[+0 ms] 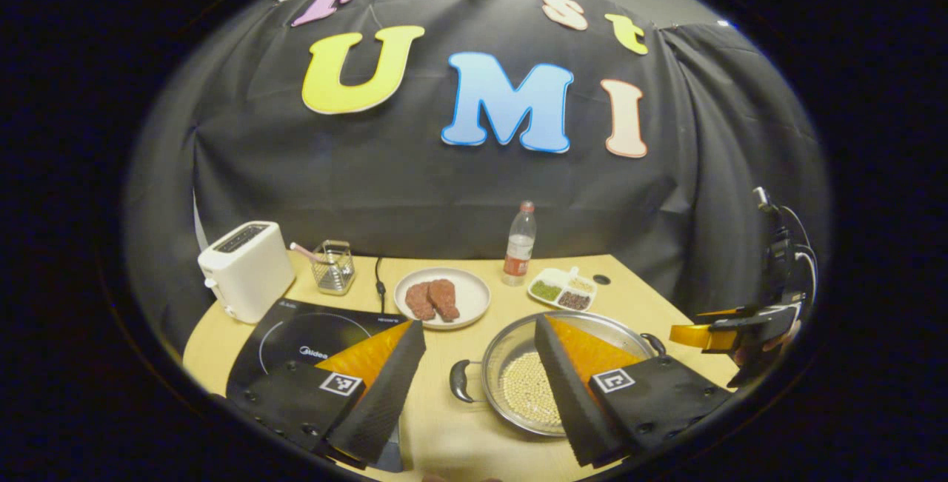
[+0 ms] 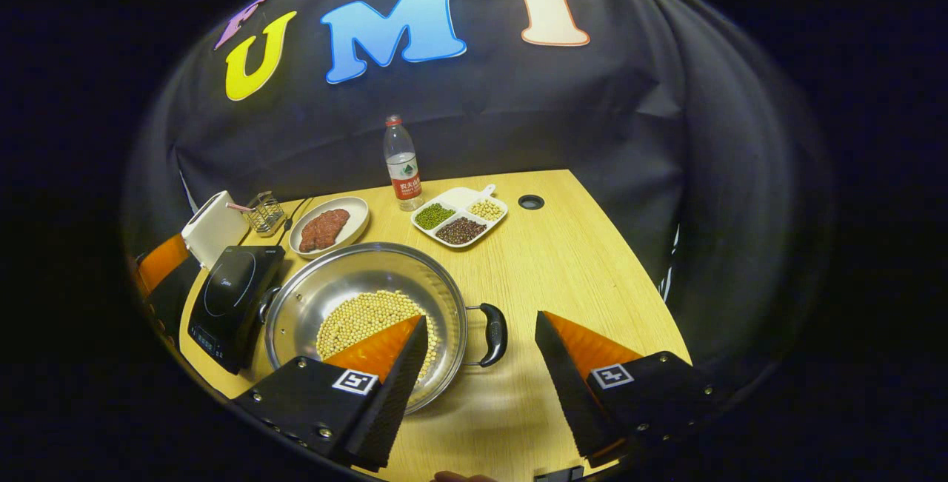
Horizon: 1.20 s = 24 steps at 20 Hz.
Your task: First push the handle of the pot to place it horizontally, then grasp the pot with both hands and set it on the induction cooktop.
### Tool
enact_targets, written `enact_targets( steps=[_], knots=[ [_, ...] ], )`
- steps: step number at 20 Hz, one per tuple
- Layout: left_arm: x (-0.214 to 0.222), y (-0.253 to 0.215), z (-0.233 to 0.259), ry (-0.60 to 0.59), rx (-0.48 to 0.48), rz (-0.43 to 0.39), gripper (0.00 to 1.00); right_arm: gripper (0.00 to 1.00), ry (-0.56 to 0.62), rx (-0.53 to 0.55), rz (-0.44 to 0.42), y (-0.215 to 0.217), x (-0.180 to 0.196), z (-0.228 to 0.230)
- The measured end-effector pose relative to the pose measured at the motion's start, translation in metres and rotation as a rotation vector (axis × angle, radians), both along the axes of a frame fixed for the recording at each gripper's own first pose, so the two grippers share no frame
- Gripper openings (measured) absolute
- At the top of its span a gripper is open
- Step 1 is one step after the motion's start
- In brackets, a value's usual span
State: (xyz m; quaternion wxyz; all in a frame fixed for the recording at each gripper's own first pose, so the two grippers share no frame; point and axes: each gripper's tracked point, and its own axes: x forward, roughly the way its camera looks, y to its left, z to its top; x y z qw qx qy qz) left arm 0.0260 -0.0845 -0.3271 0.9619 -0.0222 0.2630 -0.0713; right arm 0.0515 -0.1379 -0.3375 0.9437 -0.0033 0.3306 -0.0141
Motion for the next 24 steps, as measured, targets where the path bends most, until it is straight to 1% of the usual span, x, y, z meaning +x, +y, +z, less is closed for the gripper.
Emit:
enact_targets(
  steps=[4, 9, 12, 13, 14, 16, 19, 20, 21, 24],
  knots=[
    [0.017, -0.007, -0.056, 0.091, 0.007, 0.000, 0.97, 0.89, 0.031, 0.003, -0.003, -0.009, 0.019, -0.025],
    [0.029, -0.007, -0.109, 0.167, 0.059, 0.005, 0.97, 0.89, 0.063, 0.019, 0.011, -0.009, 0.042, -0.050],
    [0.031, -0.006, -0.127, 0.188, 0.080, 0.006, 0.98, 0.89, 0.072, 0.024, 0.026, -0.006, 0.052, -0.064],
    [0.034, -0.006, -0.136, 0.195, 0.089, 0.003, 1.00, 0.89, 0.077, 0.023, 0.031, -0.006, 0.054, -0.068],
    [0.037, -0.005, -0.143, 0.199, 0.102, -0.001, 0.98, 0.89, 0.076, 0.026, 0.033, -0.004, 0.056, -0.072],
    [0.043, -0.008, -0.154, 0.207, 0.121, -0.020, 0.99, 0.89, 0.082, 0.028, 0.030, -0.004, 0.060, -0.081],
    [0.042, -0.016, -0.163, 0.218, 0.113, -0.036, 0.98, 0.89, 0.093, 0.034, 0.016, -0.005, 0.062, -0.092],
    [0.041, -0.018, -0.165, 0.222, 0.112, -0.042, 1.00, 0.87, 0.094, 0.037, 0.009, -0.005, 0.062, -0.095],
    [0.041, -0.019, -0.168, 0.224, 0.115, -0.048, 1.00, 0.87, 0.096, 0.036, 0.005, -0.005, 0.060, -0.096],
    [0.041, -0.014, -0.173, 0.232, 0.134, -0.055, 0.92, 0.85, 0.106, 0.032, -0.002, -0.003, 0.053, -0.100]
  ],
)
